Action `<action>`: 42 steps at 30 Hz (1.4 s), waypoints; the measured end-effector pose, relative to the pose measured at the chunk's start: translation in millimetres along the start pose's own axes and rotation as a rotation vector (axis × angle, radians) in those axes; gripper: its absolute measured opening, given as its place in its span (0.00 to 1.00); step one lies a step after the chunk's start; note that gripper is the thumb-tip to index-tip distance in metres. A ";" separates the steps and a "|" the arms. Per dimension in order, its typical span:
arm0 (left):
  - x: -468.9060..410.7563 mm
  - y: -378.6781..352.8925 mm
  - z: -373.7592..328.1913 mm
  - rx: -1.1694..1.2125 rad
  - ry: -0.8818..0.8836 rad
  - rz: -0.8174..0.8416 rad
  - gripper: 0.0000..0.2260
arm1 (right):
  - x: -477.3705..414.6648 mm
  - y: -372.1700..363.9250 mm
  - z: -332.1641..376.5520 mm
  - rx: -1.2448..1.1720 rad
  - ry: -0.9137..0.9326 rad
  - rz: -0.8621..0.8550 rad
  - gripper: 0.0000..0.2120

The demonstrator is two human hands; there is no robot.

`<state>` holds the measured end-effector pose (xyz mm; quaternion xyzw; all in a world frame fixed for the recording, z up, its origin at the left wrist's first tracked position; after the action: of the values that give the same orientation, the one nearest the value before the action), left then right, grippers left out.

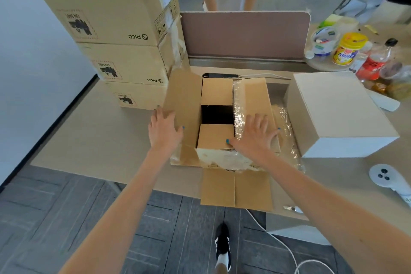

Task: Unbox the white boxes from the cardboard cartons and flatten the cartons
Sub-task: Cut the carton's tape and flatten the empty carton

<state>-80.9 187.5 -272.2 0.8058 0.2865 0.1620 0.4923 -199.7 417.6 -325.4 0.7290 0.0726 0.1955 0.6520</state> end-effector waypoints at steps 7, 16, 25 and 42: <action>3.0 -47.7 4.5 -0.071 -0.001 0.125 0.39 | -4.2 2.6 -0.1 -0.032 -0.005 -0.011 0.39; 0.5 -90.4 7.9 0.041 0.139 0.245 0.44 | -0.4 35.0 -27.8 -0.421 -0.014 -0.101 0.25; -0.6 -115.5 22.9 0.434 0.244 0.307 0.32 | -3.1 72.5 -47.7 -0.560 0.024 -0.266 0.14; -1.8 -99.1 11.0 0.619 0.223 0.141 0.16 | 17.8 63.6 -72.0 0.685 0.109 -0.238 0.18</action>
<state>-106.2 213.5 -365.0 0.9122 0.3179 0.1880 0.1773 -220.2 481.6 -254.5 0.8800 0.2529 0.1213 0.3833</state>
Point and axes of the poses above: each hand's wrist, its own x-axis away from the middle knuckle, its own y-axis out of the back of the hand, z = x × y, the point moved 9 cm from there along -x, towards the middle knuckle, and after that the axes turned 15 degrees about x, right-handed, at the moved point
